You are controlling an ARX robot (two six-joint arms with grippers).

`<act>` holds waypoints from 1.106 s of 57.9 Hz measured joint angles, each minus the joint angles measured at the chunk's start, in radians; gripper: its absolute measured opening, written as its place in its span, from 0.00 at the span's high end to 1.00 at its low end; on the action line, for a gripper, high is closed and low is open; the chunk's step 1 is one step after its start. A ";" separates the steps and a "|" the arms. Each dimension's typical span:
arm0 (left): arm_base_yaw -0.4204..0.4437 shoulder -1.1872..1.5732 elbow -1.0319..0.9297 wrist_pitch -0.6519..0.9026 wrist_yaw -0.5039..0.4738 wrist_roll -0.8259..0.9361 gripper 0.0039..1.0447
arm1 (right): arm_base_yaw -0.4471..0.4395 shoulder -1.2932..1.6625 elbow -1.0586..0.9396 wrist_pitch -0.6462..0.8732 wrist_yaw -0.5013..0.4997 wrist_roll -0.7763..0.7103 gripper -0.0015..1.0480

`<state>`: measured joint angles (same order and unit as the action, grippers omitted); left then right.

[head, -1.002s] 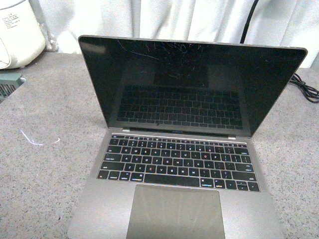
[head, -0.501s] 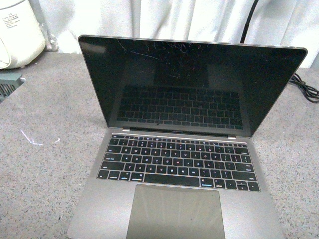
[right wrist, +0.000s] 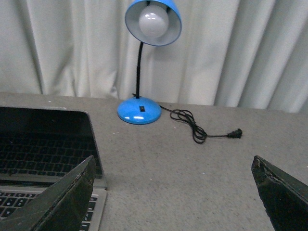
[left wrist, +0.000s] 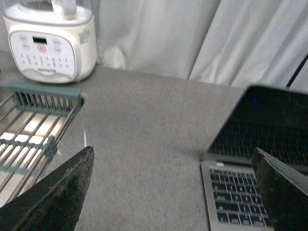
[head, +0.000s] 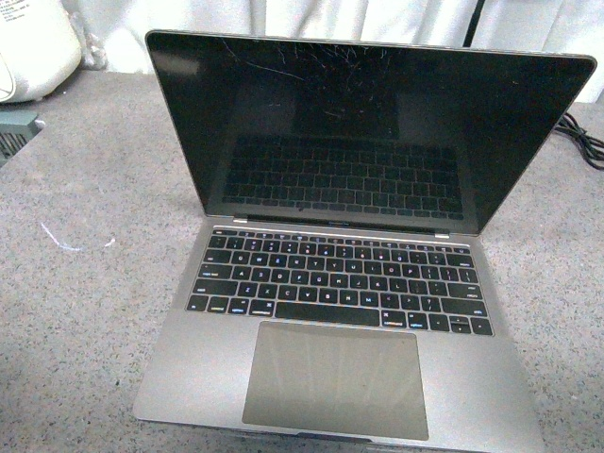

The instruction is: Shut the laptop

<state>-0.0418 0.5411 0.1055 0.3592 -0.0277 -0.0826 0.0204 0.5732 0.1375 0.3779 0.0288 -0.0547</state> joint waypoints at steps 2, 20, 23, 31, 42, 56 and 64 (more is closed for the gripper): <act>-0.019 0.071 0.035 0.045 -0.007 -0.001 0.06 | -0.004 0.042 0.021 0.017 -0.016 0.005 0.09; -0.177 0.557 0.323 0.234 -0.035 -0.009 0.06 | -0.008 0.378 0.295 0.078 -0.161 0.089 0.09; -0.196 0.614 0.368 0.234 -0.037 -0.008 0.06 | -0.008 0.416 0.340 0.075 -0.185 0.106 0.09; -0.247 0.752 0.489 0.211 -0.042 0.004 0.06 | -0.001 0.518 0.467 0.023 -0.279 0.186 0.09; -0.288 0.911 0.650 0.149 -0.051 0.081 0.25 | 0.011 0.639 0.609 -0.051 -0.336 0.281 0.35; -0.307 1.006 0.766 0.057 -0.056 0.128 0.65 | 0.013 0.756 0.695 -0.128 -0.370 0.303 0.74; -0.323 1.024 0.789 0.040 -0.060 0.132 0.87 | 0.013 0.809 0.726 -0.145 -0.388 0.294 0.96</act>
<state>-0.3653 1.5650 0.8940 0.3988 -0.0875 0.0494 0.0338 1.3823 0.8631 0.2325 -0.3592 0.2390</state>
